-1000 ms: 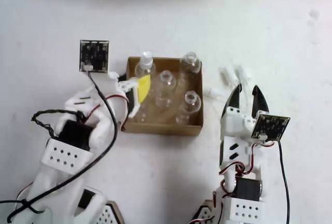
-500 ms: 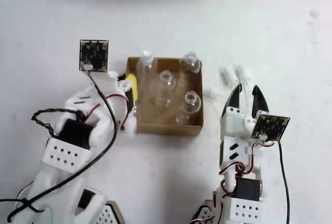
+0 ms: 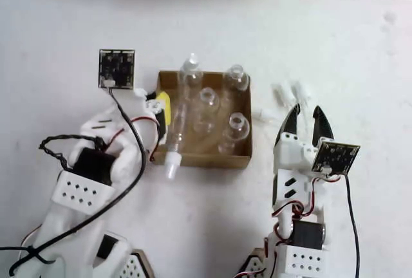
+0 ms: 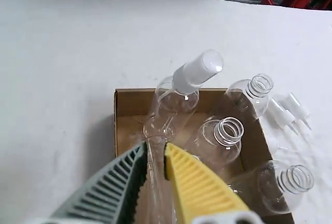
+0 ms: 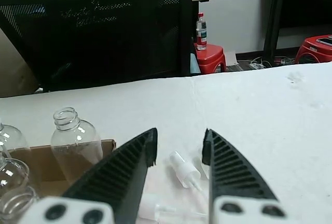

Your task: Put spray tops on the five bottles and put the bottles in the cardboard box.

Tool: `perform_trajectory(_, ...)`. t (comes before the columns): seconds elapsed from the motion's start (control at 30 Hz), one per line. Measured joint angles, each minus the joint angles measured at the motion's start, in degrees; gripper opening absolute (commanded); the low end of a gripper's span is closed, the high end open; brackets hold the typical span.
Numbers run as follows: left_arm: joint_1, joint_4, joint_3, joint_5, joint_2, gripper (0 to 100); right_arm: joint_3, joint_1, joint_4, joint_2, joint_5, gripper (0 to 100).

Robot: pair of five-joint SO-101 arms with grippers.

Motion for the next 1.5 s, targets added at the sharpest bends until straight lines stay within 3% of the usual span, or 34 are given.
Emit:
perform_trajectory(0.2, -0.6, 2.5, 0.0, -2.2, -0.1, 7, 0.0, 0.0, 0.0, 0.0, 0.0, 13.0)
perform_trajectory(0.43, -10.6, 17.6, -1.4, -20.5, -10.6, 7, 0.0, 0.0, 0.0, 0.0, 4.1, 12.8)
perform_trajectory(0.6, -15.1, 19.0, 6.9, -33.7, -22.7, 6, 0.0, 0.0, 0.0, 0.0, 4.5, 12.8)
perform_trajectory(0.87, -10.5, 19.1, 27.8, -52.0, -53.7, 6, 0.0, 0.0, 0.0, 0.0, 4.9, 12.8)
perform_trajectory(1.1, -9.5, 15.6, 34.0, -58.9, -51.3, 11, 0.0, 0.0, 0.0, 0.0, 5.1, 12.8)
perform_trajectory(1.3, -3.1, 14.3, 39.4, -63.5, -54.4, 18, 0.0, 0.0, 0.0, 0.0, 5.3, 12.8)
perform_trajectory(1.4, -1.0, 17.7, 38.7, -64.0, -55.8, 25, 0.0, 0.0, 0.0, 0.0, 5.3, 13.0)
perform_trajectory(1.5, 0.8, 23.3, 37.0, -68.3, -55.9, 24, 0.0, 0.0, 0.0, 0.0, 5.3, 13.0)
